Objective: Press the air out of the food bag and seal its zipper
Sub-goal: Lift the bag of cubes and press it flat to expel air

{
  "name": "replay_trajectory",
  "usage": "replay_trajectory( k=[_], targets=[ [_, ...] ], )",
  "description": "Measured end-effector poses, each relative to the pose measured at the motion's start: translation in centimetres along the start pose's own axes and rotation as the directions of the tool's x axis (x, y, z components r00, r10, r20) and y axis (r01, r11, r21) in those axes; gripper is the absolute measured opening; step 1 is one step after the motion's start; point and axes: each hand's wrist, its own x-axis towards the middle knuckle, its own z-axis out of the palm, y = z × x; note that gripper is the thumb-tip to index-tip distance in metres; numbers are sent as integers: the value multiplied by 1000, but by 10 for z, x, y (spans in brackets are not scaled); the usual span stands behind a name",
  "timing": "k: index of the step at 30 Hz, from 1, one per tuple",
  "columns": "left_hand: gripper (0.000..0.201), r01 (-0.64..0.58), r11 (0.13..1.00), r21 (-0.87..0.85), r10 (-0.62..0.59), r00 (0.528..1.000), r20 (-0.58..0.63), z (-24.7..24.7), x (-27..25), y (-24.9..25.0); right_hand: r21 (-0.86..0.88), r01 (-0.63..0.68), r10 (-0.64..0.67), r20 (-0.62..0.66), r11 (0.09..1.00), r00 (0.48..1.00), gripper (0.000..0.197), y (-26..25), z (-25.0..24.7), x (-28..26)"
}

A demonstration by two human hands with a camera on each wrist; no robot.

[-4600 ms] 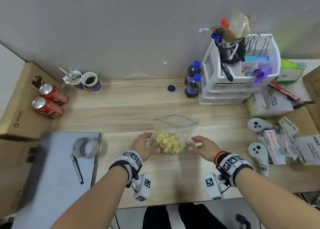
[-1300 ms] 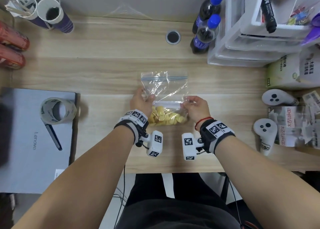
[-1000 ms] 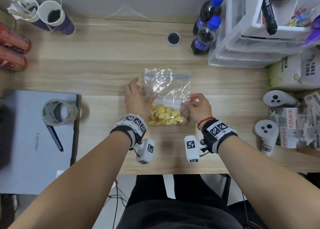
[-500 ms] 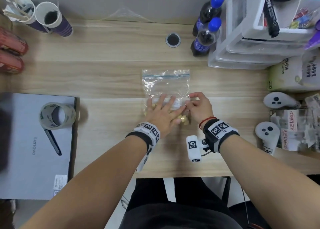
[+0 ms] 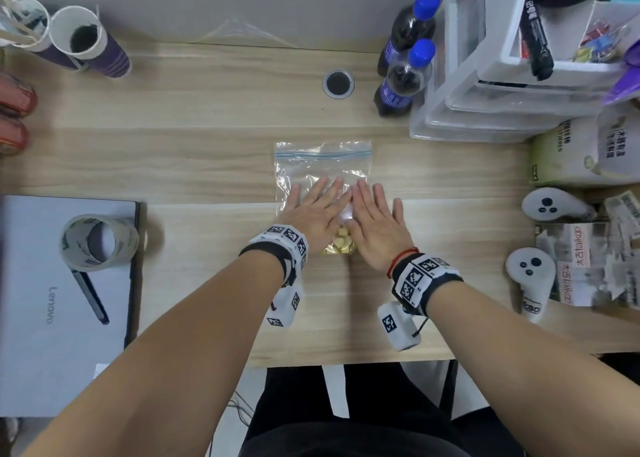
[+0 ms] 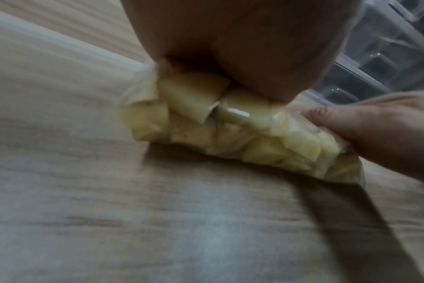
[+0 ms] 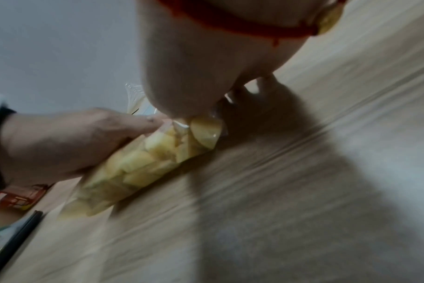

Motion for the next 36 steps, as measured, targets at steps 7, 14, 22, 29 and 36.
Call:
replay_trajectory(
  k=[7,14,22,29,36],
  targets=[
    [103,-27,995,-91,23,999,-49,1,-45,-21,-41,-49,52,93,998,994,61,-2,-3,2],
    [120,38,999,10,-38,999,25,5,-63,-56,-62,-52,61,137,997,989,62,-2,-7,4],
    [125,58,998,23,-59,997,43,4,-60,-55,-88,200,-201,0,976,980,61,-31,-26,2],
    [126,62,996,58,-64,997,34,2,-64,-48,83,290,-301,228,954,926,61,-41,-8,15],
    [97,17,1000,-1,-17,999,-38,8,-59,-52,86,259,-271,224,962,936,59,-38,-6,20]
  ],
)
